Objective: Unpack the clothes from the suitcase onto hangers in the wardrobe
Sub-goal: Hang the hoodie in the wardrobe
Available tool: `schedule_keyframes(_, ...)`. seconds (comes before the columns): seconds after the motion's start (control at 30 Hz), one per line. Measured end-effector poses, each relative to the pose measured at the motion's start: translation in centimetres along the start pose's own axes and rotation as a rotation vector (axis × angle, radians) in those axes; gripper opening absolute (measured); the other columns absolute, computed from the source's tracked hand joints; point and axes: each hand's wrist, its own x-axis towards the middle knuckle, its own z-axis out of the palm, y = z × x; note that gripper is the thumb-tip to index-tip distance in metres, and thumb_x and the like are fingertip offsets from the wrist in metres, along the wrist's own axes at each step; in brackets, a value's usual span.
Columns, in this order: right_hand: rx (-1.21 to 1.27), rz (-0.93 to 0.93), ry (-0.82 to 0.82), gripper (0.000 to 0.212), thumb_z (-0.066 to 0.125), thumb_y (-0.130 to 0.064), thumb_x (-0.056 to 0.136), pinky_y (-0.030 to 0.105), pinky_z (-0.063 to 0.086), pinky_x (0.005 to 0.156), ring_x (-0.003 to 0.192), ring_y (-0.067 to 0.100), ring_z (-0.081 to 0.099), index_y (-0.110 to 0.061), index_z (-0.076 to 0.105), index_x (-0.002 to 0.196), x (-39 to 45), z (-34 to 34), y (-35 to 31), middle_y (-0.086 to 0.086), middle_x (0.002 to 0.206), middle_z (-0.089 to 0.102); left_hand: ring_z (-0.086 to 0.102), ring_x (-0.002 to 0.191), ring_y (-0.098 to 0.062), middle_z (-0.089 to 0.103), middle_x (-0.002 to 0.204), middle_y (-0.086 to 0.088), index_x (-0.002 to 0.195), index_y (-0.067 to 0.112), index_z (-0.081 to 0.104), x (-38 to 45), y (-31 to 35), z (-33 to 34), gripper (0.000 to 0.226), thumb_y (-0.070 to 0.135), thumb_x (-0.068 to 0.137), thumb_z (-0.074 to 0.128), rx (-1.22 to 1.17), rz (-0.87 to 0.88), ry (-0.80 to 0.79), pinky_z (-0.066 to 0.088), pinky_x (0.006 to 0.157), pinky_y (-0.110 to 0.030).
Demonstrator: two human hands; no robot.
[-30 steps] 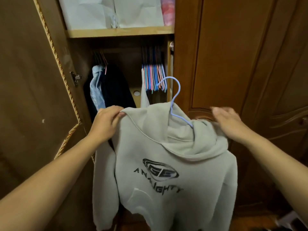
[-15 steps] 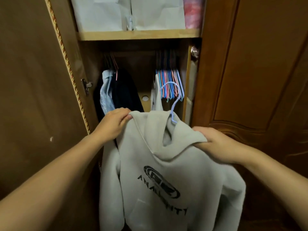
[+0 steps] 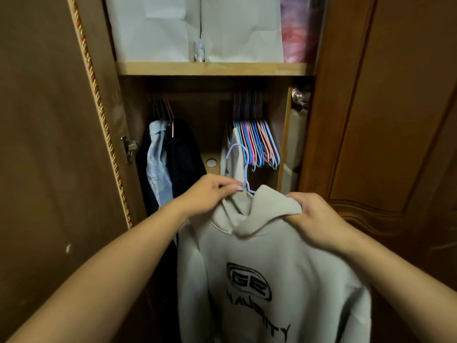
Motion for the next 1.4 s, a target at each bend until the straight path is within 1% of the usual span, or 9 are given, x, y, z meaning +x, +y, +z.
schedule_keyframes(0.2,-0.006,0.065,0.073,0.006,0.069,-0.009,0.082,0.037,0.047,0.062,0.068,0.007,0.055,-0.011,0.069,0.077,1.9,-0.5,-1.1,0.007,0.075,0.068,0.059,0.118,-0.021,0.067,0.126,-0.002,0.12,0.031,0.067,1.7,-4.1,-1.1,0.033,0.042,0.105,0.039,0.23,-0.16,0.154,0.044,0.107,-0.041)
schedule_keyframes(0.33,0.142,0.163,0.037,0.008,0.078,-0.012,0.08,0.027,0.046,0.06,0.068,0.001,0.058,-0.015,0.072,0.085,2.3,1.0,-2.4,-0.002,0.075,0.07,0.056,0.097,-0.036,0.058,0.092,-0.009,0.076,0.026,0.042,3.1,-3.5,-0.7,0.039,0.039,0.11,0.027,0.337,-0.212,0.163,0.037,0.08,-0.04)
schedule_keyframes(0.47,0.561,0.171,-0.312,0.073,0.074,0.007,0.081,0.031,0.051,0.099,0.118,0.007,0.063,-0.035,0.052,0.137,-1.3,1.7,-3.5,-0.013,0.129,0.066,0.052,0.083,-0.027,0.051,0.081,-0.003,0.079,0.017,0.043,4.4,-5.8,-1.8,0.041,0.04,0.11,0.028,0.3,-0.268,0.264,0.034,0.073,-0.036)
schedule_keyframes(0.53,0.472,0.107,-0.218,0.082,0.069,0.011,0.082,0.022,0.049,0.099,0.122,-0.002,0.056,-0.044,0.048,0.14,-1.9,2.5,-3.2,-0.02,0.136,0.058,0.056,0.095,-0.029,0.057,0.096,-0.009,0.091,0.012,0.052,5.3,-5.9,-1.9,0.04,0.039,0.11,0.031,0.248,-0.26,0.282,0.037,0.079,-0.035)
schedule_keyframes(0.67,0.487,0.191,0.05,0.068,0.065,0.009,0.08,0.02,0.054,0.076,0.101,0.001,0.062,-0.046,0.063,0.121,0.7,3.2,-3.9,-0.02,0.116,0.063,0.023,0.148,-0.036,0.034,0.156,-0.014,0.149,0.025,0.042,4.8,-8.2,-4.3,0.047,0.043,0.108,0.03,0.846,-0.269,0.19,0.02,0.12,-0.046)
schedule_keyframes(0.8,0.472,0.1,0.073,0.048,0.058,0.011,0.077,0.011,0.048,0.079,0.098,0.001,0.06,-0.031,0.07,0.097,5.7,7.4,-6.2,-0.012,0.098,0.066,0.004,0.153,-0.039,0.022,0.163,-0.013,0.16,0.024,0.022,1.1,-10.0,-7.5,0.055,0.033,0.107,0.032,1.542,-0.348,-0.122,-0.002,0.121,-0.061)
schedule_keyframes(1.03,0.476,0.143,0.076,0.029,0.053,-0.006,0.079,0.041,0.056,0.089,0.099,0.025,0.063,-0.031,0.065,0.087,20.5,9.2,-9.0,0.002,0.103,0.067,0.03,0.136,-0.04,0.044,0.144,-0.015,0.128,0.016,0.067,1.0,-10.8,-7.7,0.037,0.02,0.103,0.04,1.694,-0.268,-0.187,0.004,0.12,-0.061)
schedule_keyframes(1.23,0.402,0.068,0.17,0.029,0.058,-0.005,0.088,0.022,0.044,0.07,0.096,0.021,0.061,-0.032,0.06,0.077,25.1,10.4,-4.6,-0.003,0.098,0.063,0.024,0.141,-0.039,0.041,0.148,-0.009,0.13,0.025,0.066,0.3,-11.6,-7.9,0.035,0.022,0.102,0.046,1.671,-0.214,-0.322,0.007,0.119,-0.064)
schedule_keyframes(1.4,0.37,-0.017,0.278,0.028,0.058,-0.009,0.087,0.029,0.049,0.083,0.101,0.02,0.061,-0.021,0.069,0.11,31.9,8.8,-2.9,0.003,0.111,0.067,0.036,0.132,-0.035,0.061,0.129,-0.006,0.125,0.022,0.068,0.7,-10.9,-8.3,0.033,0.019,0.102,0.043,1.638,-0.227,-0.419,0.022,0.114,-0.055)
